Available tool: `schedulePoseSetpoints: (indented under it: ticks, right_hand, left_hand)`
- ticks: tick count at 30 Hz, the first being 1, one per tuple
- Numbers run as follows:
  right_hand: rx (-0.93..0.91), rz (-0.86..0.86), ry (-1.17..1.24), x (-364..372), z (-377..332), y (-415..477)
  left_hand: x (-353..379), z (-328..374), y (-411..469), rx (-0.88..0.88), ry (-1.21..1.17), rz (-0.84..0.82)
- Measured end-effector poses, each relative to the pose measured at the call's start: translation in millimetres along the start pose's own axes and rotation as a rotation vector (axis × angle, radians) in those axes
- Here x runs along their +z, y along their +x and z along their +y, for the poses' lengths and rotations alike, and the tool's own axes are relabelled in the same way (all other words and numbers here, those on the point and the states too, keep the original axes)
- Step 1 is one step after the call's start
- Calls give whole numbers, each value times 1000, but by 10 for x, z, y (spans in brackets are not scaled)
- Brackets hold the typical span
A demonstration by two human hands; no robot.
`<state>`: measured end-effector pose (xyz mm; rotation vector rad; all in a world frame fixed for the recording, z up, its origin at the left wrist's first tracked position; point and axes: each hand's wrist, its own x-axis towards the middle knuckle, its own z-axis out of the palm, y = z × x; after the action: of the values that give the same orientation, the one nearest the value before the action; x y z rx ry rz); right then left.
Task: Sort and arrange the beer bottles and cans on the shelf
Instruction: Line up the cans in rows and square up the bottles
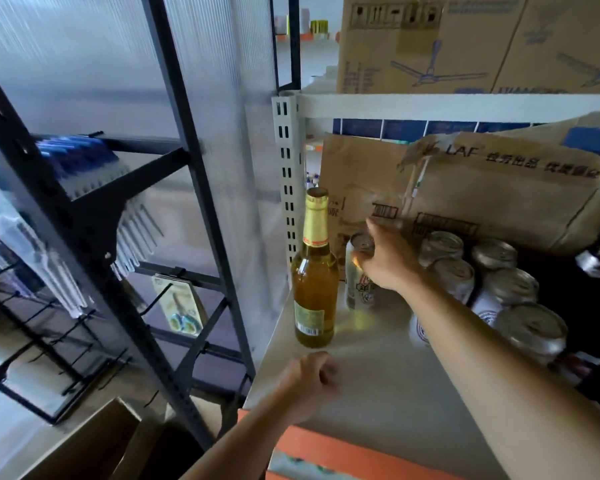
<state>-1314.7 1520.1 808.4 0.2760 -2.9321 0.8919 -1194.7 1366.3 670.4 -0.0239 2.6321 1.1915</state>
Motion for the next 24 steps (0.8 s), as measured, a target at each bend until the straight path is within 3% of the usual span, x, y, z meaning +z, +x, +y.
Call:
schedulePoseSetpoints:
  ticks: [6,12,18,24]
  right_hand:
    - [81,91,208,93,32,-275]
    - [93,239,188,-40,-53,-607]
    - [105,293,212,-403,-179,-835]
    - [207,360,315,-522,-192,-893]
  left_hand:
    - [-5,-42,80,58,3,-52]
    - [-39,-56,37,75,-23,-26]
    - [-167,206,-124,166,-249,-164]
    - [-244,425,-186,280,-443,-103]
